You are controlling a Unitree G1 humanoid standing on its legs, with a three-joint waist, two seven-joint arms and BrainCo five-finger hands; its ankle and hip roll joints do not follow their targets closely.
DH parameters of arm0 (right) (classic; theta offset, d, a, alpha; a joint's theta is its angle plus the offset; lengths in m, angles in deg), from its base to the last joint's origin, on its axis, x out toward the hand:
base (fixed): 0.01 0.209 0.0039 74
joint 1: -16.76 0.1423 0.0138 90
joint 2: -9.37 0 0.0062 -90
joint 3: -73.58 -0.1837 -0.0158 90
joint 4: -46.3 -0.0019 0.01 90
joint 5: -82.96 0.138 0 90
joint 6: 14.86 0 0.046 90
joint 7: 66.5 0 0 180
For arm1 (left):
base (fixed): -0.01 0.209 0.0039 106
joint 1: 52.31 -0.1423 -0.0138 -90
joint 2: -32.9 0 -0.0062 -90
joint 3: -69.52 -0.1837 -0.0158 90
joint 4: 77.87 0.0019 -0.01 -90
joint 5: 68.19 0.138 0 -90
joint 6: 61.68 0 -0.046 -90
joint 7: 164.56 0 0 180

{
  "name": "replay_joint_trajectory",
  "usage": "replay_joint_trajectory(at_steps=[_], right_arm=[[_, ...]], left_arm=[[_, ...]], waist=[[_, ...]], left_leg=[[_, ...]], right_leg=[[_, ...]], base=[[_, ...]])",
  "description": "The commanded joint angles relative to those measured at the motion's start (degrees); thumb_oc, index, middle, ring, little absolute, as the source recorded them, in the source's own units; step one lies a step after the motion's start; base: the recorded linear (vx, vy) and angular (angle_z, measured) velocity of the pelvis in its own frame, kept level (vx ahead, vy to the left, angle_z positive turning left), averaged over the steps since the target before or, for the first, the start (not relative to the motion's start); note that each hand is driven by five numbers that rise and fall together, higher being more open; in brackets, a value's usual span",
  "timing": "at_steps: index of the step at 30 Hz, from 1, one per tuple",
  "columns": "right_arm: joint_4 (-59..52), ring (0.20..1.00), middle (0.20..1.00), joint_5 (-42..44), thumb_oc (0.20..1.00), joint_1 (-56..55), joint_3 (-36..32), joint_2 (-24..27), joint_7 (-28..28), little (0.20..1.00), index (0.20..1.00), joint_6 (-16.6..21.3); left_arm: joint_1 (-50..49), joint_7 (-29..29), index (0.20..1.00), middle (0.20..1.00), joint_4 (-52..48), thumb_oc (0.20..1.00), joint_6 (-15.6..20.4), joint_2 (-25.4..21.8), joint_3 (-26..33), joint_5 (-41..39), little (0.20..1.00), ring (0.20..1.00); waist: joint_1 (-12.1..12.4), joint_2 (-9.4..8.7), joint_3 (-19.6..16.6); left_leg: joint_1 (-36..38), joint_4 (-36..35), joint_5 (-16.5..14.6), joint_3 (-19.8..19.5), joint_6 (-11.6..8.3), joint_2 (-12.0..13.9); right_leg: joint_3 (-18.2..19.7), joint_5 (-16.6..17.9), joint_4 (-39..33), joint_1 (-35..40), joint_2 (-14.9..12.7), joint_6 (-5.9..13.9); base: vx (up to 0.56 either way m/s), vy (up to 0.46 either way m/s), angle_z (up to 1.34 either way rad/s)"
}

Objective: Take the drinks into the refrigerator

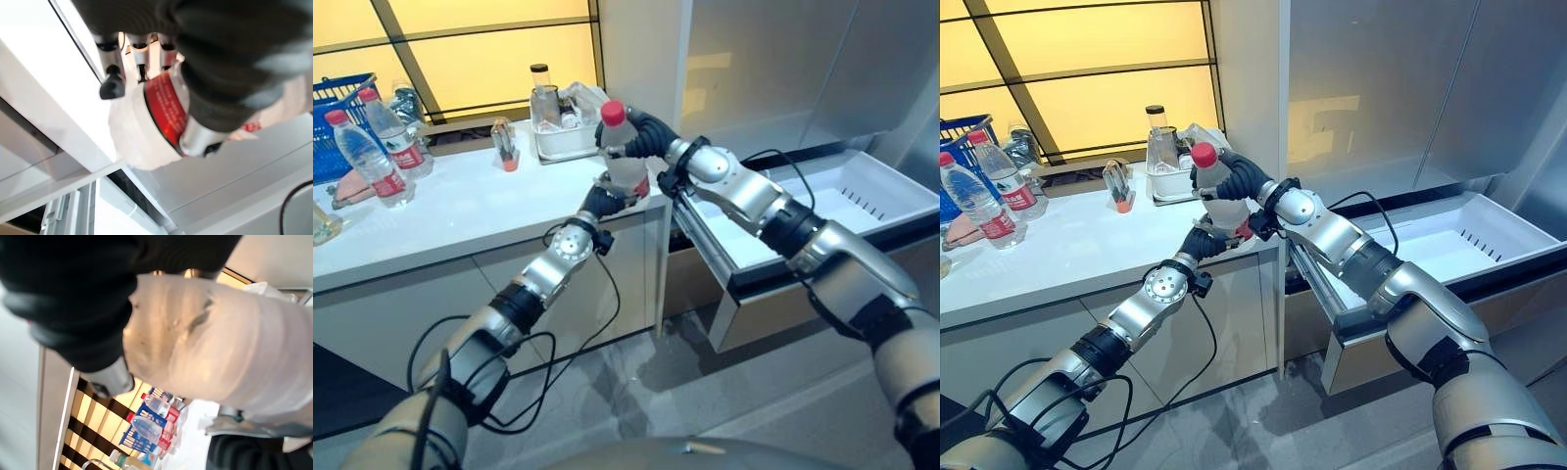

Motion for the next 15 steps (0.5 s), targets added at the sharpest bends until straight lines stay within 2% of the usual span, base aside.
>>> replay_joint_trajectory(at_steps=[1, 8, 9, 10, 15], right_arm=[[2.9, 0.2, 0.2, -0.65, 0.2, 4.38, -1.84, -3.09, 0.21, 0.2, 0.2, 2.86], [2.91, 0.2, 0.2, -1.03, 0.2, 3.6, -2.49, -3.35, 0.59, 0.2, 0.2, 2.85], [2.8, 0.2, 0.2, -1.1, 0.2, 3.44, -2.63, -3.42, 0.63, 0.2, 0.2, 2.88], [2.75, 0.2, 0.2, -1.0, 0.2, 3.24, -2.81, -3.49, 0.82, 0.2, 0.2, 2.86], [2.68, 0.2, 0.2, -1.04, 0.2, 2.7, -3.6, -3.64, 1.28, 0.2, 0.2, 3.1]], left_arm=[[18.59, -2.99, 0.2, 0.2, 2.02, 0.2, 5.4, 1.45, 0.0, 3.98, 0.2, 0.2], [18.37, -3.29, 0.2, 0.2, 1.93, 0.2, 5.37, 1.49, 0.11, 4.26, 0.2, 0.2], [18.27, -3.28, 0.733, 0.733, 1.85, 0.733, 5.31, 1.47, 0.02, 4.19, 0.733, 0.733], [18.14, -3.25, 1.0, 1.0, 1.95, 1.0, 5.28, 1.51, 0.07, 4.29, 1.0, 1.0], [17.44, -3.13, 1.0, 1.0, 1.97, 1.0, 5.34, 1.84, 0.16, 3.86, 1.0, 1.0]], waist=[[0.86, -0.46, -1.69], [0.84, -0.34, -1.7], [0.81, -0.38, -1.74], [0.84, -0.35, -1.74], [0.82, -0.28, -1.65]], left_leg=[[-3.32, 2.09, -1.43, -3.1, 1.33, -1.33], [-3.12, 2.06, -1.44, -3.08, 1.33, -1.34], [-3.13, 2.05, -1.45, -3.04, 1.31, -1.31], [-3.14, 2.05, -1.45, -3.02, 1.3, -1.33], [-3.16, 2.11, -1.44, -3.02, 1.33, -1.32]], right_leg=[[-2.38, -10.72, 5.5, 4.34, -2.23, 2.81], [-2.4, -10.74, 5.39, 4.54, -2.18, 2.76], [-2.37, -10.75, 5.42, 4.49, -2.16, 2.75], [-2.38, -10.78, 5.43, 4.47, -2.12, 2.73], [-2.32, -10.75, 5.46, 4.46, -2.13, 2.69]], base=[[0.0, 0.0, 0.0], [0.0, 0.0, 0.0], [0.0, 0.0, 0.0], [0.0, 0.0, 0.0], [0.0, 0.0, 0.0]])
